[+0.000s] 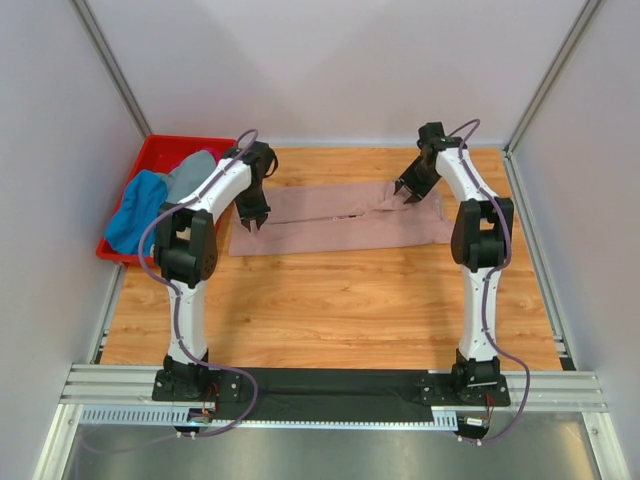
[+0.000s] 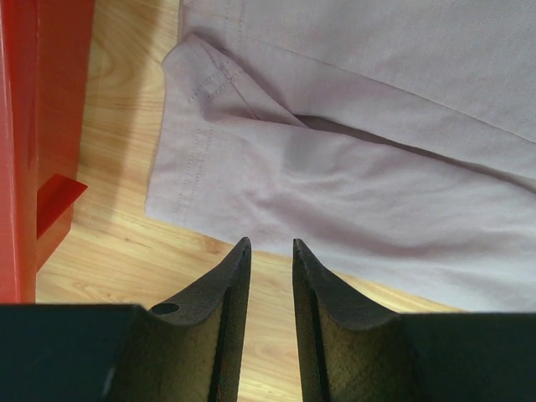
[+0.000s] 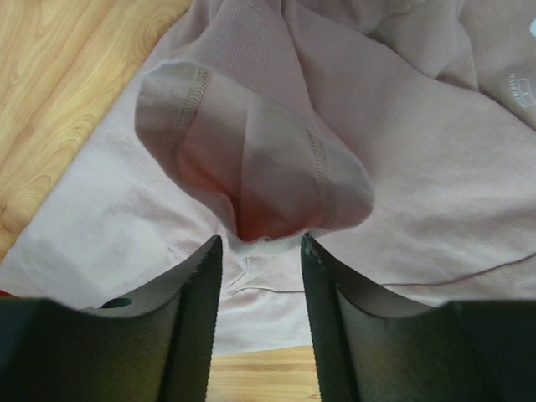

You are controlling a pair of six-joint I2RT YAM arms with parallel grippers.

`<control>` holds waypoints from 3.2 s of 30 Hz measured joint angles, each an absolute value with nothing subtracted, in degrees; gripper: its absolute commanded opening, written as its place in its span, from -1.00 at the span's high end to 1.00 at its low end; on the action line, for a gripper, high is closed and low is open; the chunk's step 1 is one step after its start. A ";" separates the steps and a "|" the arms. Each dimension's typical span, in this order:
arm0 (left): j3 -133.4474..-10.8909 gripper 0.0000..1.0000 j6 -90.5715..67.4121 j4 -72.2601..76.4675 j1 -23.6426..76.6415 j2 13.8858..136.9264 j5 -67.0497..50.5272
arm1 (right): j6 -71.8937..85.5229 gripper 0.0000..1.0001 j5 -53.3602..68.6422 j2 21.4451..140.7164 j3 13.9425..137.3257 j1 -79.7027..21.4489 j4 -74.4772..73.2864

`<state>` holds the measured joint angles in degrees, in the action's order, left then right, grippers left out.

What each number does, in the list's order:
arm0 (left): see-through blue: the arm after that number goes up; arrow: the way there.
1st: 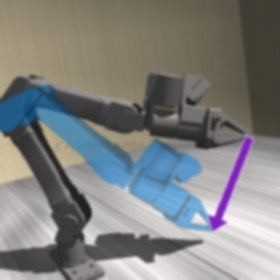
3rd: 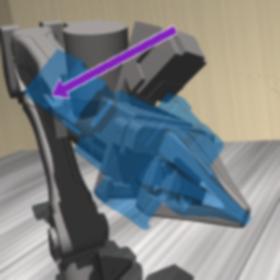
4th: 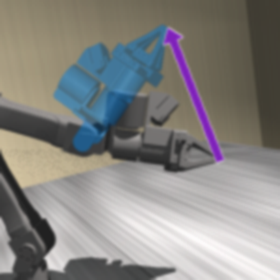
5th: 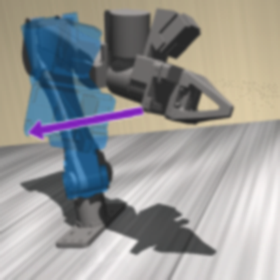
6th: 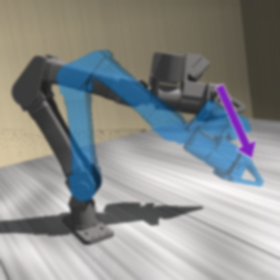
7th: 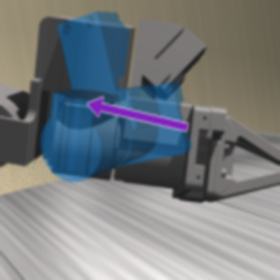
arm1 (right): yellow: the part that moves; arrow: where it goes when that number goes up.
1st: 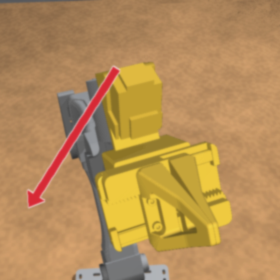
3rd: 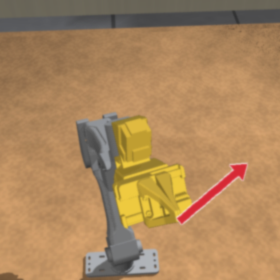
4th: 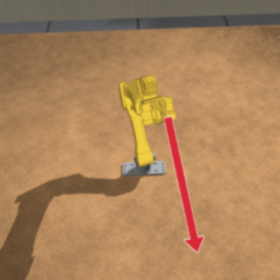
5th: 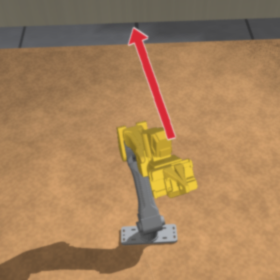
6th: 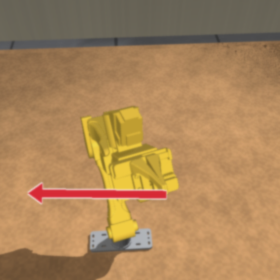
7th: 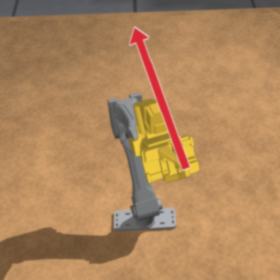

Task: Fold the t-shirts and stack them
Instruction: Fold the tshirt

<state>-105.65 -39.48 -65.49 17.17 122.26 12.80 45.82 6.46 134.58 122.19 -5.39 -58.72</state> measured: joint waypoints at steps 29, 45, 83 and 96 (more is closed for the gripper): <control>-102.87 0.33 -39.24 -65.43 17.50 122.26 13.61 | 44.99 0.36 17.19 136.79 123.13 -9.52 -44.40; -98.70 0.32 -36.47 -62.48 17.91 124.86 12.88 | 42.52 0.52 7.64 121.89 104.05 -3.99 -54.19; -100.29 0.07 -35.38 -66.67 18.02 118.50 9.21 | 45.89 0.14 -4.40 116.60 97.32 0.71 -59.13; -100.51 0.07 -35.24 -67.55 16.58 115.00 6.00 | 45.21 0.24 -7.49 123.52 95.66 0.27 -55.79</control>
<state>-100.51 -35.24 -67.55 16.58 115.00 6.00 45.21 -7.49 123.52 95.66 0.27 -55.79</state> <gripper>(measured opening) 0.465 0.385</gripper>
